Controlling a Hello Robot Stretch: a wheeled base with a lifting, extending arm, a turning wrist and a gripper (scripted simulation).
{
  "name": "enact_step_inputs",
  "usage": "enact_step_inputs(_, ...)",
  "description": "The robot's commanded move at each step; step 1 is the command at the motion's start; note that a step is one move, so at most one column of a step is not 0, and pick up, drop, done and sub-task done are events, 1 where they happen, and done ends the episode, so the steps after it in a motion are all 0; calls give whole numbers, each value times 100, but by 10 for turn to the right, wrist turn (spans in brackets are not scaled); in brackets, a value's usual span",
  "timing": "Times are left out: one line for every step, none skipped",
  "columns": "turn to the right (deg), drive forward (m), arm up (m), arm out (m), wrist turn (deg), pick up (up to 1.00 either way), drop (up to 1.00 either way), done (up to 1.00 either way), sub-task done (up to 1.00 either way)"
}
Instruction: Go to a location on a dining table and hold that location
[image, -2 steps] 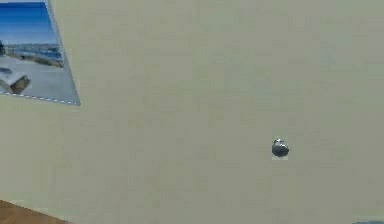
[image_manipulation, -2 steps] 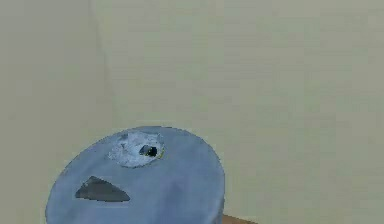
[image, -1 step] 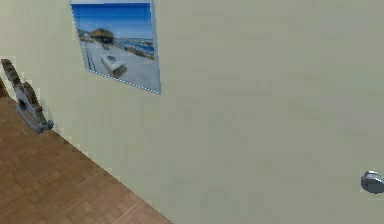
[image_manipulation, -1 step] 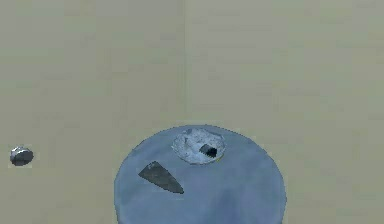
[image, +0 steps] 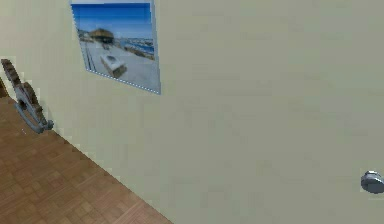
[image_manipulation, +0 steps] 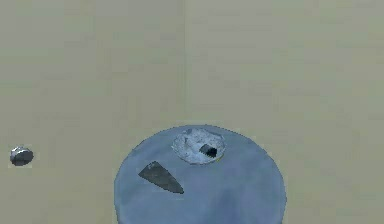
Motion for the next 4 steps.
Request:
enact_step_inputs(0, 0, 38, 0, 0, 0, 0, 0, 0)
enact_step_inputs(0, 0, 0, 20, 0, 0, 0, 0, 0)
enact_step_inputs(0, 0, 0, 0, 450, 0, 0, 0, 0)
enact_step_inputs(0, 0, 0, 0, 450, 0, 0, 0, 0)
